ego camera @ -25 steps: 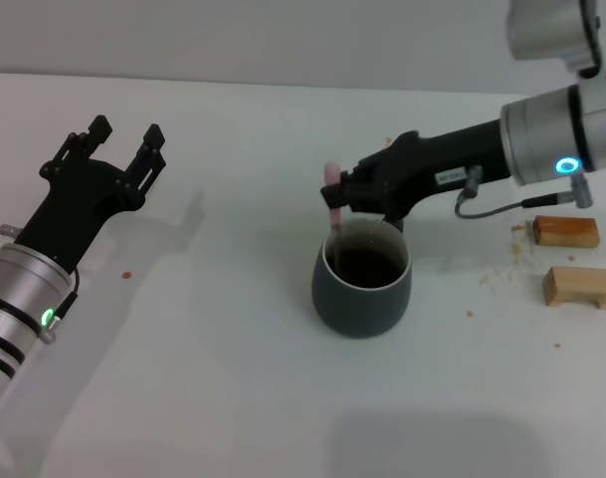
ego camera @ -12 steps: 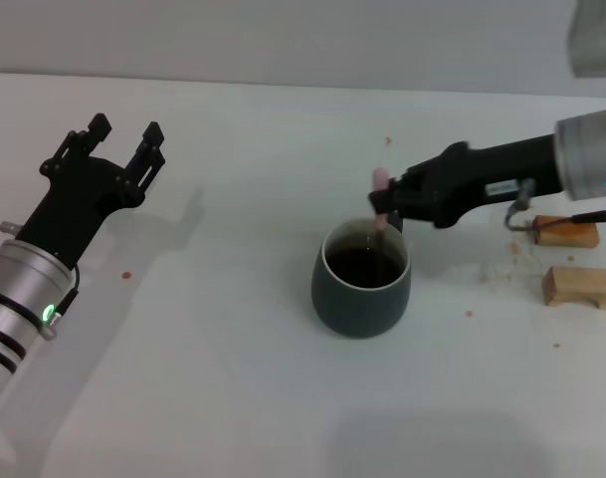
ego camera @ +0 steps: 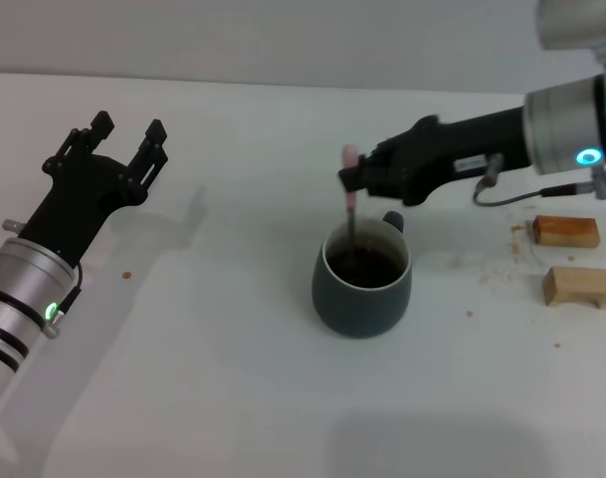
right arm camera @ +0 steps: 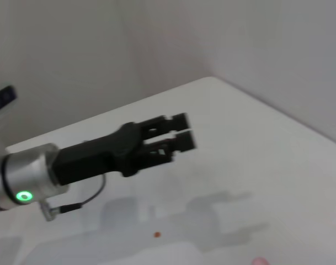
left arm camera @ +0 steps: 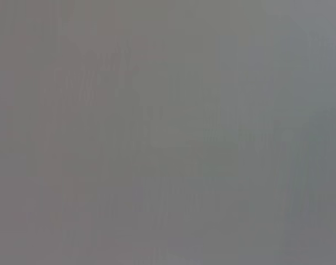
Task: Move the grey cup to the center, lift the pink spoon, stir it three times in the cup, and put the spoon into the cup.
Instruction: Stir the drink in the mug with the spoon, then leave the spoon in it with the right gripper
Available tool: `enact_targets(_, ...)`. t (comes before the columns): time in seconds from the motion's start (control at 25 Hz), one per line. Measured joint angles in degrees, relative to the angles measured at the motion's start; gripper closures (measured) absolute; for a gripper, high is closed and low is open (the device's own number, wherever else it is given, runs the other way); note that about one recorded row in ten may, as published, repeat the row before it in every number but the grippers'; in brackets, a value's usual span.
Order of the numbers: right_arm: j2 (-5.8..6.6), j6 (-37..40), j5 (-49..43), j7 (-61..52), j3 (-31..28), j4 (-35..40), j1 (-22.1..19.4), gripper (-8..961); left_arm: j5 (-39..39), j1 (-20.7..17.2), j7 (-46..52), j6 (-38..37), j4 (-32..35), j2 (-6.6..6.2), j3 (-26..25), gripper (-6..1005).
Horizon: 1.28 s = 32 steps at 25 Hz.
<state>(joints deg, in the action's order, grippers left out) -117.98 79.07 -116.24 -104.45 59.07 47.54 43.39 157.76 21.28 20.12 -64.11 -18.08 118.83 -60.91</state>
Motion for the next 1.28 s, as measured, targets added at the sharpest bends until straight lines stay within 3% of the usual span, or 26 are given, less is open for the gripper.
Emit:
enact_targets(0.28,-0.55,2.5,0.2,0.0,2.4,0.6,-0.3,877,0.0,-0.1,0.2,-0.2,-0.1,-0.17,0.0,316)
enact_targets(0.68,0.24,0.5,0.2,-0.2,-2.6,1.0,-3.3,877,0.0,0.6,0.1,0.0,-0.1,-0.13,0.0,316)
enact_targets(1.08,-0.62,-2.5,0.3,3.5,-1.5,-5.2,3.1,877,0.0,0.1,0.1,-0.2,-0.2,-0.09,0.1,316)
enact_targets(1.28,-0.75,-1.2,0.7,3.8,1.8,-6.0,3.7,877,0.0,-0.1,0.3,-0.3,0.1,-0.09,0.3,316)
